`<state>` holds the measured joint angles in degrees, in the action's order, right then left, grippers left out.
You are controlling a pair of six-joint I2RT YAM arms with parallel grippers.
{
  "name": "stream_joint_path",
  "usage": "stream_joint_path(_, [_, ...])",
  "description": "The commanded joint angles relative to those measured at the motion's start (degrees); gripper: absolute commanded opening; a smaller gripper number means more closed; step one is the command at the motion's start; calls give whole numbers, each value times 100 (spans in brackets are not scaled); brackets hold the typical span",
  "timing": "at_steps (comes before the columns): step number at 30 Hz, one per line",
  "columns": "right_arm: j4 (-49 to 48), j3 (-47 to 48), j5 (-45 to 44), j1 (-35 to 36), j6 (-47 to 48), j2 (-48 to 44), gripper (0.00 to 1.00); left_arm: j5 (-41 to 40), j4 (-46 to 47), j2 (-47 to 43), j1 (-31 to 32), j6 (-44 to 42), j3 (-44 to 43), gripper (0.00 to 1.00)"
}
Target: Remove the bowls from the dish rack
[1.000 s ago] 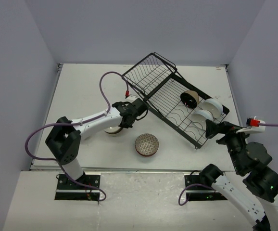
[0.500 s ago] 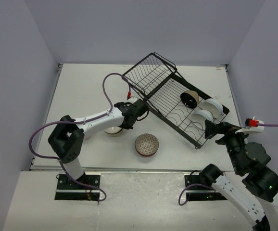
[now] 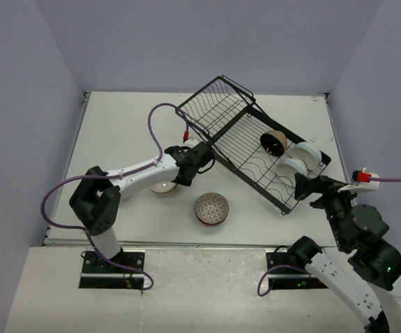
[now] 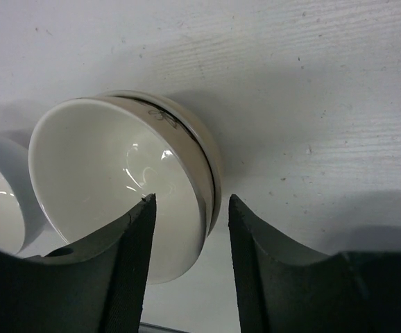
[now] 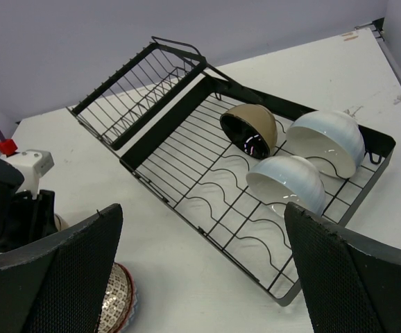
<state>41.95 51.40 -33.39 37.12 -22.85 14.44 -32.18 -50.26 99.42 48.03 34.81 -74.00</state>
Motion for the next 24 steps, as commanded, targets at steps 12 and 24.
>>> stream_joint_path(12, [-389, -33, 376, 5, -17, 480, 99, -753, -661, -1334, 584, 377, -695, 84])
stream_joint_path(24, [-1005, -200, 553, -3, -430, 1790, 99, -35, 2365, -4761, 673, 958, 1280, 100])
